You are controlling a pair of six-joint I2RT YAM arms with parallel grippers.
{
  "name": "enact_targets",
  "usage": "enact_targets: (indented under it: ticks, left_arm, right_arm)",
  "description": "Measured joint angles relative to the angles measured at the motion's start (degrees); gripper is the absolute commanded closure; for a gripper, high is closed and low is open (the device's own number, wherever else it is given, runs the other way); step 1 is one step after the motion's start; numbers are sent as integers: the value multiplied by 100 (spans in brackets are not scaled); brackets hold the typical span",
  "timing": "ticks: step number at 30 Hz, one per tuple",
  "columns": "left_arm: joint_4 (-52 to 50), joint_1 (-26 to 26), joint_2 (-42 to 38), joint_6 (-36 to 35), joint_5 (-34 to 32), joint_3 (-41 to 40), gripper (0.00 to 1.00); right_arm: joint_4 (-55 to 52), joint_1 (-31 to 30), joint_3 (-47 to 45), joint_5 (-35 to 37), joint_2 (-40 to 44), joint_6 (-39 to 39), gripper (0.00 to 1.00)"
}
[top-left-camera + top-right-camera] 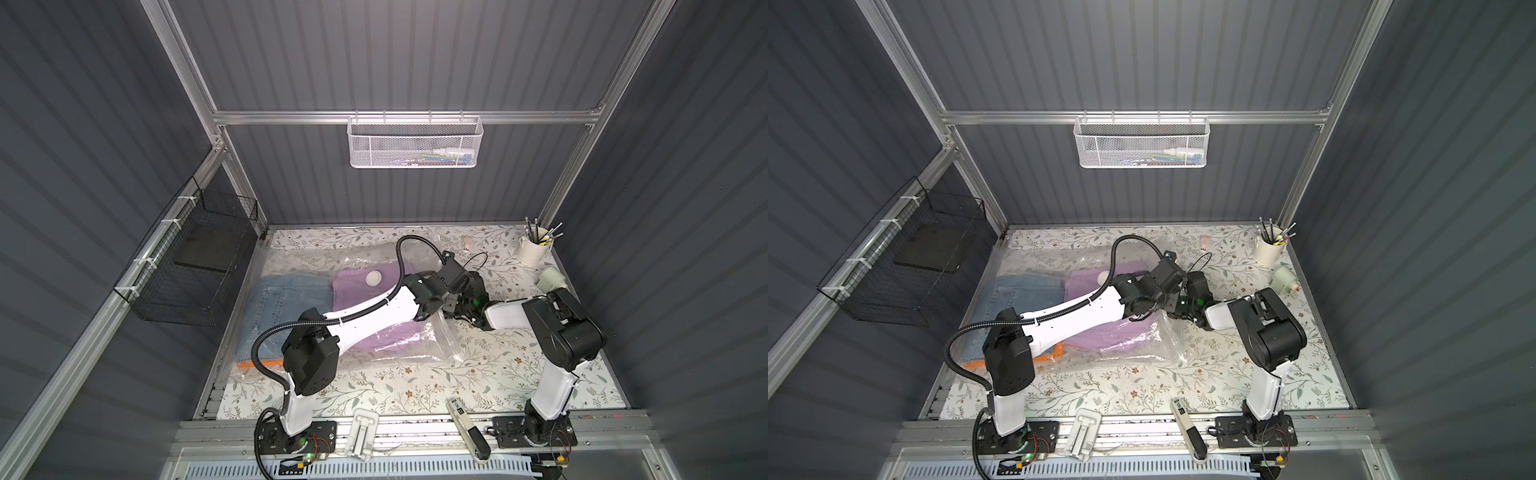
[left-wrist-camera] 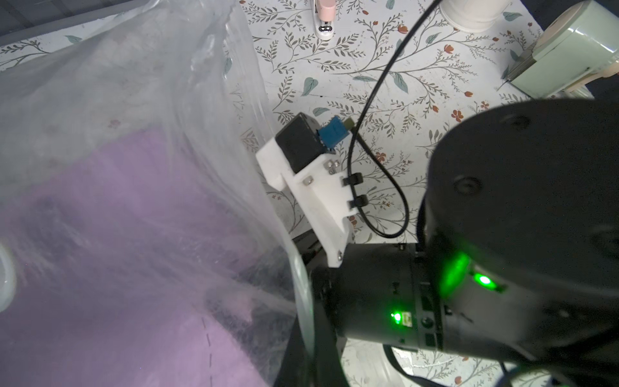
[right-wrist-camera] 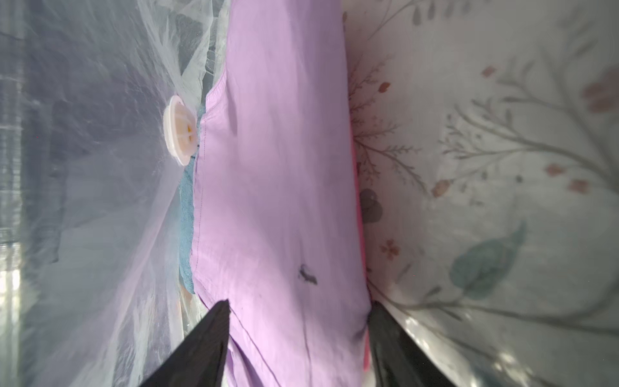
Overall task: Take the trousers out of the vacuum bag
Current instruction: Take out the trousers from the vacuum bag.
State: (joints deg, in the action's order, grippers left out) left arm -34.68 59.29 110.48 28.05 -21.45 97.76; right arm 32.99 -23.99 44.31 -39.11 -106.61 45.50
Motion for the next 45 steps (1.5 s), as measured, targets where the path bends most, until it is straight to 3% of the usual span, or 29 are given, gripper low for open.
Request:
enact_targets:
  ticks: [18,25,33,36,38,41,45]
  left_arm:
    - [94,0,0,-2,2,-79,100]
    - [129,0,-15,-2,0,-94,100]
    - [129,0,-15,-4,4,-103,100]
    - [129,0,-15,-4,4,-105,100]
    - [129,0,-15,-2,4,-105,100]
    - [131,0,-15,-4,4,-109,100]
    - [131,0,-15,-4,4,-111,100]
  right_arm:
    - [632,-153,98,-492,-181,431,45]
    - [658,-160,81,-509,-118,507,34]
    - [619,-258,227,-437,-437,363,35]
    - [660,-326,319,-444,-592,369,42]
    - [732,-354,328,-448,-629,426,52]
    - [835,-354,330,-483,-627,518,75]
    - [925,-354,334,-599,-588,614,90]
